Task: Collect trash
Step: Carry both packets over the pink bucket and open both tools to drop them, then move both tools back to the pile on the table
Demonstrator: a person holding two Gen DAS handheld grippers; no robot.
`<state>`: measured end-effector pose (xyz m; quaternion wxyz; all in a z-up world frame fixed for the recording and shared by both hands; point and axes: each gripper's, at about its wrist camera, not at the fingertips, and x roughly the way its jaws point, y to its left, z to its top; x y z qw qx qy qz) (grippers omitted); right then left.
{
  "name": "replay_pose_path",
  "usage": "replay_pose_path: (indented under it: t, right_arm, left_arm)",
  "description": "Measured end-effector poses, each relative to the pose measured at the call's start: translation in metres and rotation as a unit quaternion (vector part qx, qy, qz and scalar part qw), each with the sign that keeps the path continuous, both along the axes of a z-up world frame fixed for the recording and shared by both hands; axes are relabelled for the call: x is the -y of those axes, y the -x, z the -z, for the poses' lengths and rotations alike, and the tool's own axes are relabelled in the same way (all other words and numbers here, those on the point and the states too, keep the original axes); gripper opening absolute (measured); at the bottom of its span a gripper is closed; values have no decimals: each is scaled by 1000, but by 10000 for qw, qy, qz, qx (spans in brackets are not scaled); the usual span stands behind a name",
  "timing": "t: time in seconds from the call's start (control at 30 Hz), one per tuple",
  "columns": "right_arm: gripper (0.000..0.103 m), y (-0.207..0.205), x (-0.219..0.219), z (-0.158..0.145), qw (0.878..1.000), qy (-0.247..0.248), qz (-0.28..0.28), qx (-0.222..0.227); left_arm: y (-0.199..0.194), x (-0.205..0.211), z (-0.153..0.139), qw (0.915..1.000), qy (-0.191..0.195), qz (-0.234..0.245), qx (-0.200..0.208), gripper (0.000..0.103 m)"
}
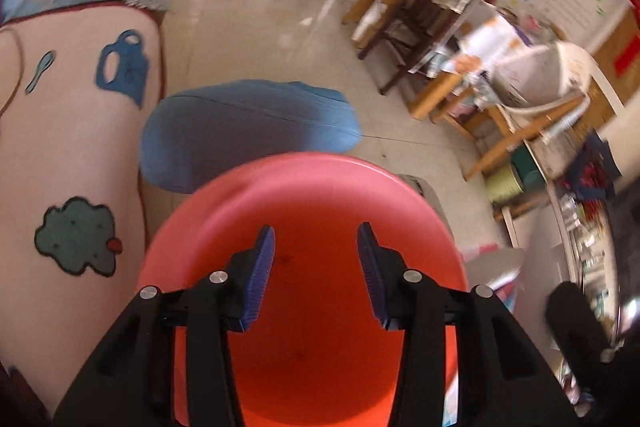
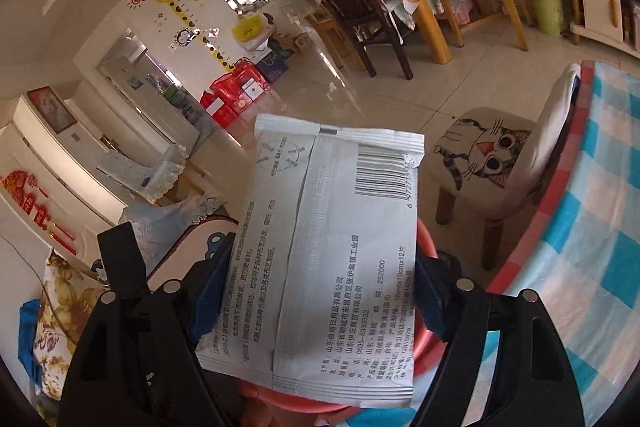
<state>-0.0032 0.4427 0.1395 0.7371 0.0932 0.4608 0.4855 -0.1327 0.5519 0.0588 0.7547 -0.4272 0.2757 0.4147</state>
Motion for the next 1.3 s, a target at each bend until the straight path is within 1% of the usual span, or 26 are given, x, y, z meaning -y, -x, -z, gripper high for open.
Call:
replay_pose_path:
  t: [0.03,0.07,0.1,0.13,0.17,0.23,0.3,0.37,0.43,0.5,0.57,0.6,0.67,0.7,0.73,0.77,0.87,0.93,1.0,1.1,1.27,1.3]
  right_arm:
    - [81,-1,-3,3,10000,21,29,-29]
    - [83,-1,-4,6,10000,3,47,-52]
    - [86,0,-3,7,10000,-11,84,-35]
    - [88,0,-3,7,10000,-11,84,-35]
    - [88,0,1,8,9999,6,146,29]
    - [88,3,7,4,9991,112,322,254]
    - [89,10,19,2,9974,187,480,511]
    - [89,17,32,-1,9937,326,677,829]
    - [89,24,49,-2,9877,507,882,1186]
    - [89,35,66,-2,9797,711,1070,1538]
    - [90,46,88,1,9707,890,1323,1797]
    - [90,51,101,2,9658,944,1472,1917]
    - [91,60,130,7,9612,877,1662,2019]
    - [96,60,144,9,9581,883,1784,2062]
    - [96,64,159,11,9540,907,1923,2115]
    - [97,67,172,13,9500,928,2046,2168]
    - [98,74,209,15,9397,1100,2302,2276]
    - [98,80,231,13,9328,1266,2455,2313]
    - [98,85,250,10,9273,1402,2597,2303]
    - [98,90,275,5,9206,1521,2785,2274]
    - [98,93,312,3,9185,1466,2895,2261]
    - [98,93,320,4,9174,1447,2934,2265]
  left_arm:
    - [1,-1,0,10000,-18,-58,-15,51]
    - [4,-3,0,9999,-59,-135,-43,61]
    - [7,-5,1,9998,-96,-196,-32,67]
    - [9,-6,1,9996,-138,-251,4,67]
    - [9,-6,0,9994,-201,-281,33,68]
    - [7,-1,-5,9987,-457,-225,21,72]
    - [1,6,-9,9973,-712,-135,64,79]
    - [-6,15,-15,9946,-997,89,266,82]
    - [-12,29,-24,9881,-1423,404,416,84]
    - [-18,47,-35,9784,-1836,740,600,87]
    - [-24,63,-43,9684,-2123,1072,757,88]
    - [-28,71,-47,9643,-2197,1218,833,88]
    - [-34,87,-53,9540,-2345,1614,941,88]
    - [-37,96,-56,9486,-2430,1793,944,88]
    - [-41,105,-59,9424,-2531,1980,926,88]
    - [-44,116,-62,9335,-2693,2195,890,88]
    - [-50,144,-70,9107,-3099,2617,777,88]
    - [-54,161,-72,8983,-3100,2996,848,88]
    - [-57,175,-73,8891,-3027,3308,914,88]
    - [-58,199,-73,8737,-3148,3591,929,88]
    - [-63,244,-68,8386,-3402,4154,921,88]
    - [-66,250,-67,8344,-3398,4242,915,88]
